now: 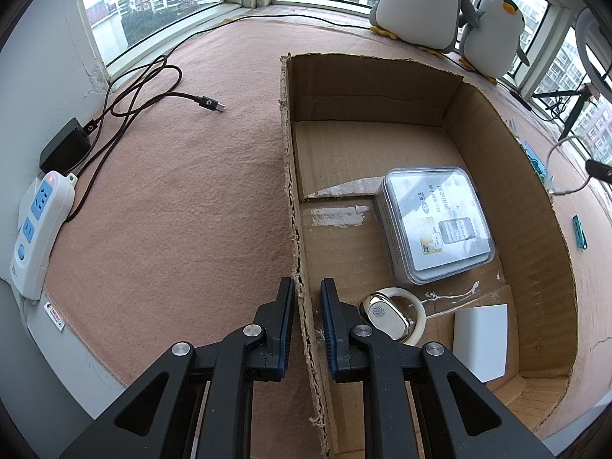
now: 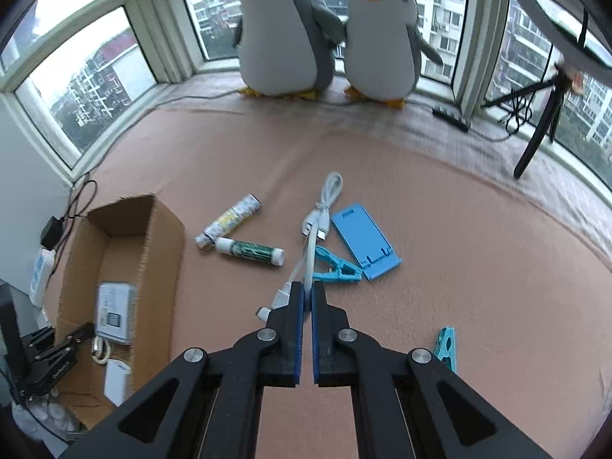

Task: Organize rigid objects
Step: 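Carry the white cable into the box beside the tin and release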

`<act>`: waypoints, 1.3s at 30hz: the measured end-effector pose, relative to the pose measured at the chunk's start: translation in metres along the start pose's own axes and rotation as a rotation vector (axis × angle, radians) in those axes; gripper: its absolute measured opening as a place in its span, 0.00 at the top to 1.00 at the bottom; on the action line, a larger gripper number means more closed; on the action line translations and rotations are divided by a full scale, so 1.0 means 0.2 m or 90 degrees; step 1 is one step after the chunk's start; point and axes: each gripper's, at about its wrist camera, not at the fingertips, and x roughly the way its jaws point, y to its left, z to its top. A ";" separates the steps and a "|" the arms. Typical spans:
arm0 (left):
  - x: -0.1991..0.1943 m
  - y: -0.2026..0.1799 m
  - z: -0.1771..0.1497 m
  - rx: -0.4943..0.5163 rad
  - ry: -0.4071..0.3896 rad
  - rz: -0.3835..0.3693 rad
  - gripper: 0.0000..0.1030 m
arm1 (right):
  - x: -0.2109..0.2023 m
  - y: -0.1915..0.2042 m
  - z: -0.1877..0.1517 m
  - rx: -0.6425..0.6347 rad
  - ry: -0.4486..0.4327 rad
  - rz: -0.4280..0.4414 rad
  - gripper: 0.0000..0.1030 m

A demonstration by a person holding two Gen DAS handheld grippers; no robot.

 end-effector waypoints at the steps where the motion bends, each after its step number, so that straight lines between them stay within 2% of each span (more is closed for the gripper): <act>1: 0.00 0.00 0.00 -0.001 0.000 0.000 0.86 | -0.02 0.01 0.00 -0.002 -0.005 0.005 0.97; 9: 0.00 0.00 0.01 -0.001 0.000 -0.001 0.86 | -0.22 0.27 0.05 -0.060 -0.061 0.074 0.97; 13: 0.00 0.00 0.00 -0.001 0.000 -0.001 0.86 | -0.25 0.43 0.06 -0.091 -0.065 0.120 0.97; 22: 0.00 0.00 0.01 -0.002 0.001 -0.003 0.86 | -0.08 0.73 0.11 -0.105 -0.041 0.200 0.97; 31: 0.00 0.01 0.01 -0.005 0.001 -0.006 0.86 | 0.16 0.86 0.15 -0.106 0.008 0.212 0.97; 34: 0.00 0.00 0.01 -0.004 0.001 -0.004 0.86 | 0.23 0.89 0.15 -0.117 0.021 0.201 0.96; 36: 0.01 0.01 0.01 -0.003 0.001 -0.004 0.86 | 0.24 0.88 0.14 -0.119 0.024 0.185 0.91; 38: 0.01 0.01 0.01 -0.003 0.001 -0.004 0.86 | 0.24 0.87 0.13 -0.116 0.022 0.184 0.62; 39: 0.01 0.00 0.01 -0.003 0.001 -0.004 0.86 | 0.23 0.87 0.13 -0.116 0.018 0.182 0.57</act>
